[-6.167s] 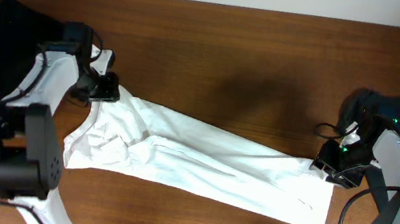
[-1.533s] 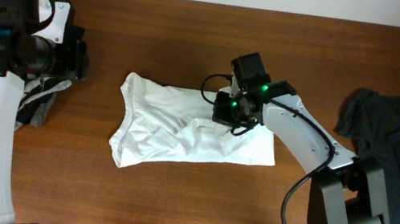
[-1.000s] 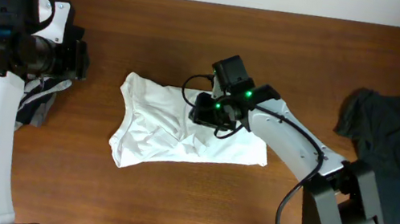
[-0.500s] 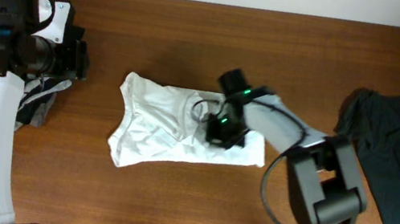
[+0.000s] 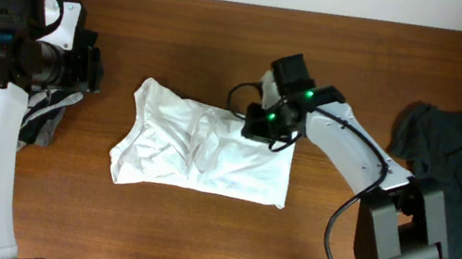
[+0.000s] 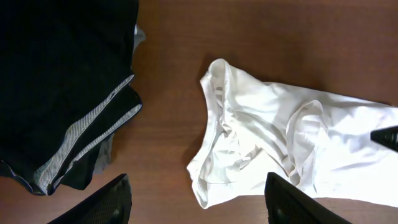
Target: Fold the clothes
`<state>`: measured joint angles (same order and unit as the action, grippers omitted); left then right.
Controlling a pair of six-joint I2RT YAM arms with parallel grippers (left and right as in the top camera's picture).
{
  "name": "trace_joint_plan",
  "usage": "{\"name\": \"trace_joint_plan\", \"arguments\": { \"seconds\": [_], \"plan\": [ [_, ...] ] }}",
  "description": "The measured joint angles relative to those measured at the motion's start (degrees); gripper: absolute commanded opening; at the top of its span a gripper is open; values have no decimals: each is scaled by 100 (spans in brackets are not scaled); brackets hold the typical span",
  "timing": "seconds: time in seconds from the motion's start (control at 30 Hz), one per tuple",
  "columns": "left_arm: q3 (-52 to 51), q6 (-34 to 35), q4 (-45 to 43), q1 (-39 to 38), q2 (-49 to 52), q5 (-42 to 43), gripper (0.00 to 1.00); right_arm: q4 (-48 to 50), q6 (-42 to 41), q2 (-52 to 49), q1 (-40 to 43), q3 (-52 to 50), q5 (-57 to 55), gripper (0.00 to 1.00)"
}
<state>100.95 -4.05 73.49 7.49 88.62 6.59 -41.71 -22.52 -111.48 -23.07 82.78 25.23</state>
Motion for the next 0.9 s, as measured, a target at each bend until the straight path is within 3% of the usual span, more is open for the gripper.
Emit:
{"name": "trace_joint_plan", "arguments": {
  "seconds": [0.17, 0.3, 0.4, 0.43, 0.53, 0.57, 0.7, 0.9],
  "plan": [
    [0, 0, -2, 0, 0, 2, 69, 708, -654, -533, -431, -9, -142, 4],
    [0, 0, -4, 0, 0, -2, 77, 2673, -1049, -999, -914, -76, 1012, 5],
    [0, -2, -2, 0, 0, -2, 82, 3032, -1145, -986, -968, 57, 1580, 4],
    [0, 0, 0, 0, 0, -2, 84, 2719, -1095, -931, -820, 92, 1692, 4],
    [-219, 0, -87, 0, -15, 4, 87, 507, -549, -573, -269, 400, 1390, 5],
    [-387, -2, -96, 0, -22, 13, 93, -140, -413, -444, -144, 483, 1123, 5],
    [-1818, -20, -890, 0, 11, 463, 97, -2271, -39, -96, 195, 643, -306, 5],
    [-3198, -20, -2055, 0, 256, 1038, 98, -2076, 52, -118, 210, -393, -1108, 5]
  ]
}}
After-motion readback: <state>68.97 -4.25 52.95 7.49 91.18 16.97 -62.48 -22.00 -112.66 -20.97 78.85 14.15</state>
